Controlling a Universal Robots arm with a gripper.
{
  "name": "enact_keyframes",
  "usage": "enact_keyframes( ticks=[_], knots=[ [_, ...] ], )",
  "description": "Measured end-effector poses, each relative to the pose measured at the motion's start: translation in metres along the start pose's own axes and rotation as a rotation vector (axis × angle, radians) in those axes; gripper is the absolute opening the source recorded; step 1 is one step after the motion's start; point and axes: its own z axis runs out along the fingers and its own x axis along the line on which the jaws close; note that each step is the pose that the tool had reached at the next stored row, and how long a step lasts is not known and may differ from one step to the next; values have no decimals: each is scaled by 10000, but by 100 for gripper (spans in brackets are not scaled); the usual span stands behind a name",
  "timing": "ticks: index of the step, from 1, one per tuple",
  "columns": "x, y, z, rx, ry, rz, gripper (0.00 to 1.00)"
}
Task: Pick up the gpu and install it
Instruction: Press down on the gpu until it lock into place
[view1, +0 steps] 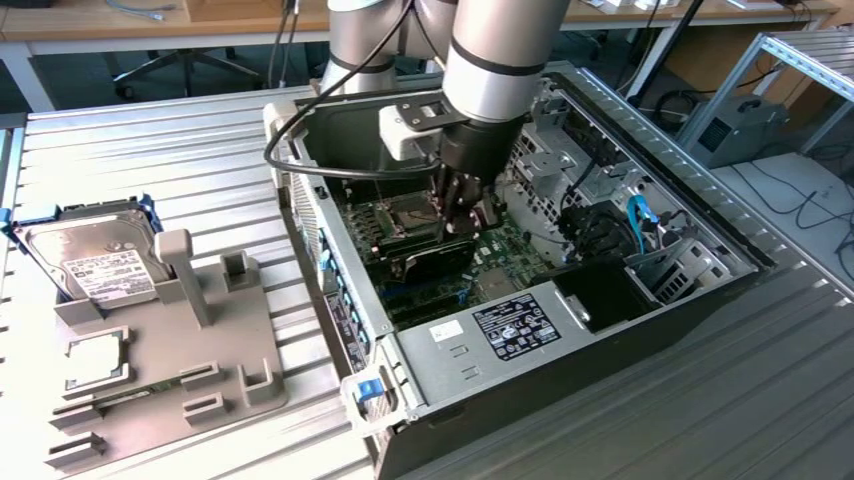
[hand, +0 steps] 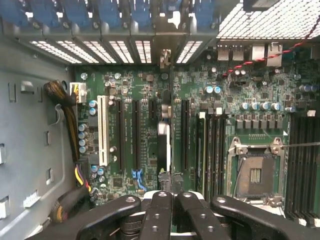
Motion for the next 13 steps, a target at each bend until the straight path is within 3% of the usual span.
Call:
enact_keyframes(
  ticks=[13],
  knots=[
    [1, 198, 81, 0, -1, 0, 11]
  ],
)
